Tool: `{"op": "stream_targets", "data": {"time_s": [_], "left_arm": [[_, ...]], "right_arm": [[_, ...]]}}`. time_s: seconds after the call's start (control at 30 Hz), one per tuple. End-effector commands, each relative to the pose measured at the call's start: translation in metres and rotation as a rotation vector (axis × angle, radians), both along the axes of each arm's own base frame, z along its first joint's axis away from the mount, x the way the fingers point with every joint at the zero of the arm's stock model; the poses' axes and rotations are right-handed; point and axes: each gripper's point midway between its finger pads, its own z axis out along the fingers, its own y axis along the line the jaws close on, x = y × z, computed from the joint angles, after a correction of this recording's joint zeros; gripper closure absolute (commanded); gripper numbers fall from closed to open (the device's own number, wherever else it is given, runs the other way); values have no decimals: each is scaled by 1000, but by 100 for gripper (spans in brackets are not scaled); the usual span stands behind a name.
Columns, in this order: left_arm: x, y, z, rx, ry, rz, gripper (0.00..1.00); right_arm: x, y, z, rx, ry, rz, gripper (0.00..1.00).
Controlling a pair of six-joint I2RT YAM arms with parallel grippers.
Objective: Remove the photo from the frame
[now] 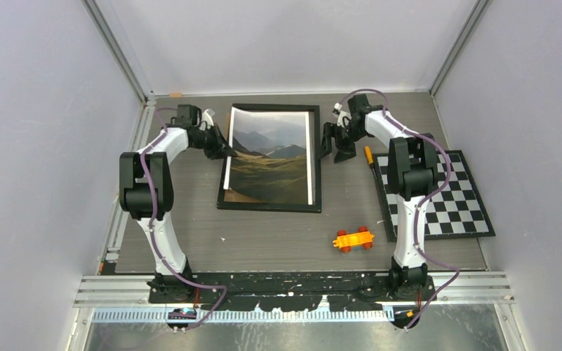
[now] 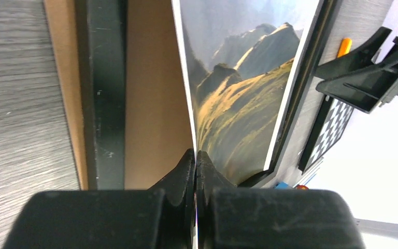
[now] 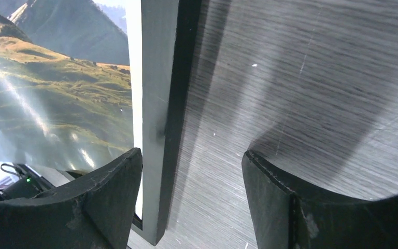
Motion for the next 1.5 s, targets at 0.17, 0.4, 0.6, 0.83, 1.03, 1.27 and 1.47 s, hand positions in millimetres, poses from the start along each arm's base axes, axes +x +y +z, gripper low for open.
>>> {"op": "stream_targets", "data": {"time_s": [0.17,0.4,0.6,0.83,1.03,1.27,1.47], "left_arm": [[14,3,-5,-13,-21,34,100],[17,1,-16,-18,-8,29,100],[-1,8,-7,28,38,6,75],[2,40,27,57,-41,69,33],[25,69,71,109,-154,71,3],[47,86,120,210,-297,9,0],[62,121,167,277,-429,38,0]], "right_arm": [[-17,4,5,27,42,6,25],[-16,4,5,26,41,11,25],[-14,5,5,24,38,12,25],[-12,4,10,11,19,31,25],[2,-5,47,-35,-54,114,24],[38,-17,113,-44,-220,96,21],[67,-37,174,-73,-436,14,9]]}}
